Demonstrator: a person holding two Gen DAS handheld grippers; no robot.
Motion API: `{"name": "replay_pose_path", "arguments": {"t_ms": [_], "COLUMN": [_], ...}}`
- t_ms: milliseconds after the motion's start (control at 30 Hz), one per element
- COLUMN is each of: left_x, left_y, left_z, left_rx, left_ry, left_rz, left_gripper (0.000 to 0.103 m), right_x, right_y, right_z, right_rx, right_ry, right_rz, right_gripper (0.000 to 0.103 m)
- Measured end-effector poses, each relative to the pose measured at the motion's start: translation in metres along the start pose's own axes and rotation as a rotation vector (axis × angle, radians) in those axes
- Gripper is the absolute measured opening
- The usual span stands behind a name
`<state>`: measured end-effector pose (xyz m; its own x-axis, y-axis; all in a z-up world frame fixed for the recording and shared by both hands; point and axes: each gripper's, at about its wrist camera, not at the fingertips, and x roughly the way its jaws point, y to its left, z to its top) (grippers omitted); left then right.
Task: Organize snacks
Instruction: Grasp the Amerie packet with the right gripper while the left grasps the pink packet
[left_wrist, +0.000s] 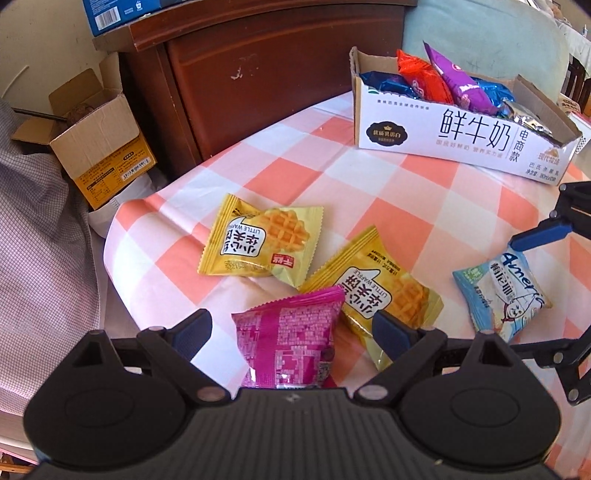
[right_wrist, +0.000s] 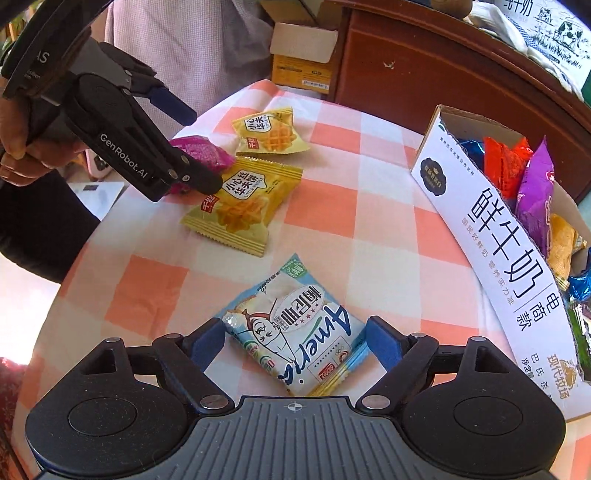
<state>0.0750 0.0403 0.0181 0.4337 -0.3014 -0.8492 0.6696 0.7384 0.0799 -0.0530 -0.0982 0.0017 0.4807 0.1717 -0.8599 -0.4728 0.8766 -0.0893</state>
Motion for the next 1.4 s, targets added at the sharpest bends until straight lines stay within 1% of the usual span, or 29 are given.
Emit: {"name": "replay_pose_path", "arguments": {"t_ms": [100, 233, 300, 333, 367, 400, 433, 467, 500, 567, 667, 700, 733, 767, 833, 867, 900, 933, 1000, 1133, 1267, 1400], "left_x": [0.0, 0.001, 0.002, 0.002, 0.002, 0.002, 0.002, 0.002, 0.003, 0.002, 0.001, 0.0, -0.001, -0.003, -0.005, -0.006, -0.007, -0.008, -0.01, -0.011, -0.009, -0.005], "left_y": [-0.001, -0.002, -0.003, -0.003, -0.003, -0.003, -0.002, -0.002, -0.002, -0.002, 0.0, 0.002, 0.002, 0.004, 0.005, 0.006, 0.006, 0.007, 0.007, 0.004, -0.001, -0.001], "left_z": [-0.001, -0.002, -0.002, -0.001, -0.001, 0.0, 0.001, 0.002, 0.002, 0.002, 0.002, 0.002, 0.001, 0.001, -0.001, -0.001, -0.002, -0.002, -0.003, -0.004, -0.007, -0.01], "left_rx": [0.005, 0.009, 0.003, -0.003, -0.009, -0.019, -0.031, -0.043, -0.049, -0.047, -0.044, -0.044, -0.043, -0.041, -0.033, -0.031, -0.031, -0.03, -0.024, 0.007, 0.058, 0.067], "left_ry": [-0.004, -0.006, -0.004, -0.004, -0.006, -0.007, -0.007, -0.005, -0.004, -0.004, -0.009, -0.011, -0.013, -0.018, -0.022, -0.021, -0.022, -0.025, -0.027, -0.027, -0.009, 0.008], "left_rz": [-0.012, -0.02, -0.037, -0.048, -0.059, -0.078, -0.092, -0.105, -0.106, -0.107, -0.113, -0.116, -0.118, -0.118, -0.119, -0.119, -0.121, -0.127, -0.137, -0.131, -0.125, -0.119], "left_gripper": [0.093, 0.093, 0.09, 0.086, 0.08, 0.076, 0.07, 0.068, 0.068, 0.068, 0.069, 0.069, 0.072, 0.075, 0.077, 0.078, 0.078, 0.078, 0.08, 0.082, 0.083, 0.084], "right_x": [0.008, 0.011, 0.011, 0.01, 0.01, 0.009, 0.007, 0.006, 0.005, 0.004, 0.002, 0.002, 0.002, 0.002, 0.001, 0.001, 0.001, 0.002, 0.001, 0.006, 0.012, 0.017], "right_y": [0.0, -0.005, -0.007, -0.009, -0.01, -0.012, -0.016, -0.02, -0.023, -0.033, -0.041, -0.042, -0.042, -0.042, -0.042, -0.042, -0.041, -0.039, -0.036, -0.031, -0.033, -0.033], "right_z": [0.003, 0.005, 0.004, 0.004, 0.003, 0.003, 0.004, 0.004, 0.003, 0.001, -0.001, -0.001, -0.001, 0.0, 0.001, 0.001, 0.002, 0.003, 0.005, 0.008, 0.01, 0.01], "right_rx": [-0.009, 0.034, 0.064, 0.077, 0.088, 0.105, 0.13, 0.165, 0.194, 0.269, 0.32, 0.328, 0.333, 0.333, 0.329, 0.327, 0.324, 0.317, 0.298, 0.27, 0.298, 0.303], "right_ry": [0.006, 0.006, 0.011, 0.006, 0.0, -0.004, -0.007, -0.01, -0.01, -0.01, -0.015, -0.018, -0.021, -0.019, -0.022, -0.024, -0.024, -0.028, -0.036, -0.038, -0.036, -0.021], "right_rz": [-0.007, -0.012, -0.011, -0.013, -0.018, -0.024, -0.03, -0.036, -0.038, -0.037, -0.028, -0.022, -0.02, -0.02, -0.017, -0.01, -0.002, 0.005, 0.016, -0.001, 0.003, 0.001], "right_gripper": [0.089, 0.089, 0.086, 0.084, 0.078, 0.072, 0.068, 0.061, 0.056, 0.053, 0.054, 0.057, 0.058, 0.061, 0.068, 0.074, 0.077, 0.078, 0.085, 0.086, 0.086, 0.086]}}
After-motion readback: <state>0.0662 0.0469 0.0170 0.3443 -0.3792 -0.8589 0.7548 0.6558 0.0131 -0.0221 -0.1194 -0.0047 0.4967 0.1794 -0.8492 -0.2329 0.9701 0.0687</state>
